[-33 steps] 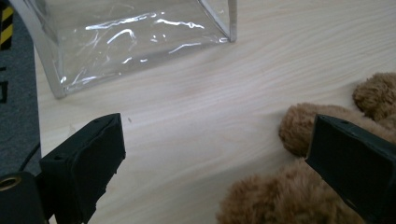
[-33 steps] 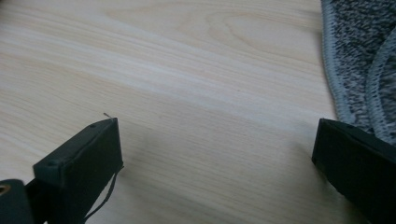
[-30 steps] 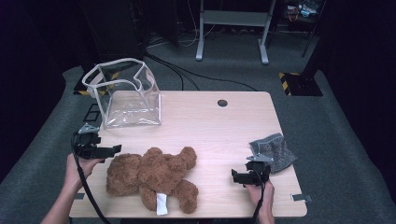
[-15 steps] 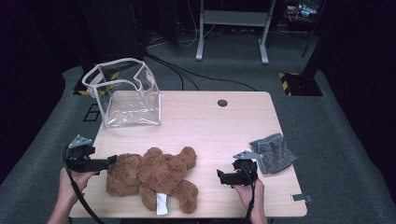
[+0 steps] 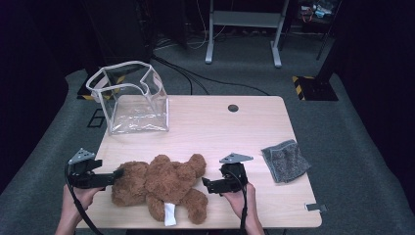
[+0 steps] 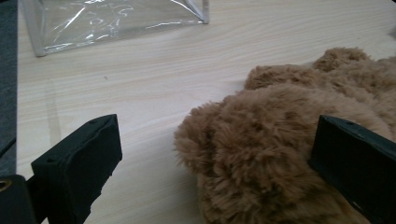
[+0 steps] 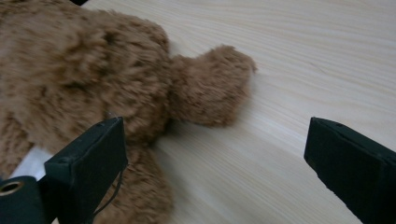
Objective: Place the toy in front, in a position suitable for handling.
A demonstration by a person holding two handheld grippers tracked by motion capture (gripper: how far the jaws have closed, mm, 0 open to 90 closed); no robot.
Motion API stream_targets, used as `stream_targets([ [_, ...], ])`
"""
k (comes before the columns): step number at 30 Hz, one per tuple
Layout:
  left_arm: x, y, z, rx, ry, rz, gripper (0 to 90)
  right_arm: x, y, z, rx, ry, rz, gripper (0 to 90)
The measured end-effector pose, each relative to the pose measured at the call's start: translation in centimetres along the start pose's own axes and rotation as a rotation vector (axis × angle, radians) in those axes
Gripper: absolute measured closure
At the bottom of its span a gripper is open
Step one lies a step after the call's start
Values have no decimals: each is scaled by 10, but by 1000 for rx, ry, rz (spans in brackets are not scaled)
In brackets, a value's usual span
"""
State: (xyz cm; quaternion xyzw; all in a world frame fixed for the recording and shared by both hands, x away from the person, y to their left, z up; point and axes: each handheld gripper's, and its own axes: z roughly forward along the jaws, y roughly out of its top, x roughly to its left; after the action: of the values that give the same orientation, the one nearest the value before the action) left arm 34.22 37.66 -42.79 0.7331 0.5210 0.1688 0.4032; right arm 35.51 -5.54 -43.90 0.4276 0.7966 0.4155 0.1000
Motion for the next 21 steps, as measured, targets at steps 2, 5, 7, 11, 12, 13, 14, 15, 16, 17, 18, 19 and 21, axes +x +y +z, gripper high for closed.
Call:
stream_targets([
  [2, -5, 0, 2, -1, -12, 9, 21, 7, 5, 1, -8, 18, -15, 67],
  [5, -11, -2, 5, 15, -39, 28, 62, 17, 12, 7, -7, 45, -29, 72],
  [7, -13, -4, 7, 14, -50, 29, 84, 23, 15, 10, -9, 60, -31, 85],
  [11, -13, -6, 8, 29, -82, 28, 168, 36, 22, 17, -6, 79, -67, 137],
  [12, -14, -7, 8, 31, -92, 27, 200, 40, 24, 18, -12, 83, -76, 154],
  [13, -14, -7, 8, 34, -96, 35, 237, 43, 25, 20, -8, 88, -85, 182],
  [14, -16, -8, 8, 36, -103, 34, 267, 46, 26, 21, -2, 92, -91, 213],
  [15, -17, -9, 10, 42, -114, 38, 300, 48, 27, 23, 1, 88, -96, 246],
  [16, -18, -10, 11, 45, -119, 34, 340, 51, 28, 26, 7, 99, -110, 278],
  [17, -18, -11, 12, 56, -124, 31, 365, 52, 28, 28, 13, 97, -110, 316],
  [18, -18, -12, 13, 63, -128, 33, 391, 54, 28, 30, 16, 87, -120, 369],
  [19, -19, -13, 14, 63, -125, 35, 415, 55, 28, 33, 27, 82, -120, 403],
  [21, -19, -15, 16, 72, -128, 33, 463, 56, 27, 38, 35, 95, -114, 482],
])
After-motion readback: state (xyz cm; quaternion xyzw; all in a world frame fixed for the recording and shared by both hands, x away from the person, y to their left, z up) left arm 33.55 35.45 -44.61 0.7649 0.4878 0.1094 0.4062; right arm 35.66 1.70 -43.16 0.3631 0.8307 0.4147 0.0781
